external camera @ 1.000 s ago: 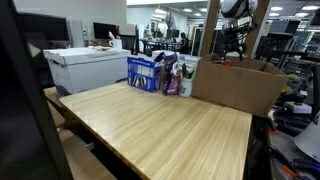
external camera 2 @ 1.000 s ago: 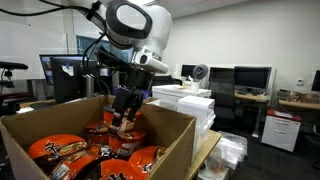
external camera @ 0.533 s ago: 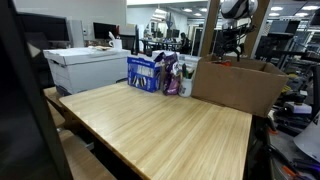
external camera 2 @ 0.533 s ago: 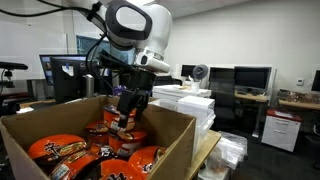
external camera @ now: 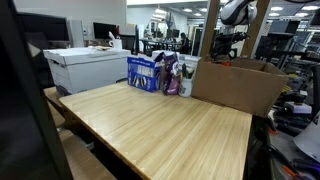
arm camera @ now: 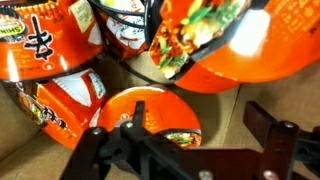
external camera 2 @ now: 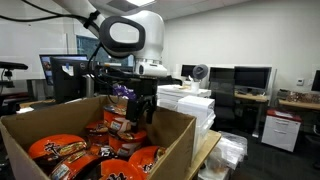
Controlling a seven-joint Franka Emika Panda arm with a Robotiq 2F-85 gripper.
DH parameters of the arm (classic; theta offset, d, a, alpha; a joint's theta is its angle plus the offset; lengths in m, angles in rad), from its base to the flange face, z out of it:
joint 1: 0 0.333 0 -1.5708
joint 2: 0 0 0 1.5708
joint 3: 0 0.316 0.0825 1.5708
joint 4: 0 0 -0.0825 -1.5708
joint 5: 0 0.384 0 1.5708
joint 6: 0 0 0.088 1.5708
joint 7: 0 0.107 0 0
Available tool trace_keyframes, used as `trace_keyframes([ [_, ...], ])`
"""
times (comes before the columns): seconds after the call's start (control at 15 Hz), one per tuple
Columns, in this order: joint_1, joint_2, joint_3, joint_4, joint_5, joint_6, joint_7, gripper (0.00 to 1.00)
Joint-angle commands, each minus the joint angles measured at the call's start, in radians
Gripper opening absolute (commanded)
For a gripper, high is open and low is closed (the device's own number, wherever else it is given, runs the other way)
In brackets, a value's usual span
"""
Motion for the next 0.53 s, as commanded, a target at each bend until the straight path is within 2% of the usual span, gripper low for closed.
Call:
trace_keyframes([
  [0.0,0.004,-0.02,0.013,-0.04,0.047,0.006,0.031,0.73],
  [0.13,-0.001,-0.027,0.02,-0.042,0.087,-0.034,0.002,0.57],
  [0.47,-0.014,-0.037,0.03,-0.034,0.21,-0.161,-0.081,0.27],
])
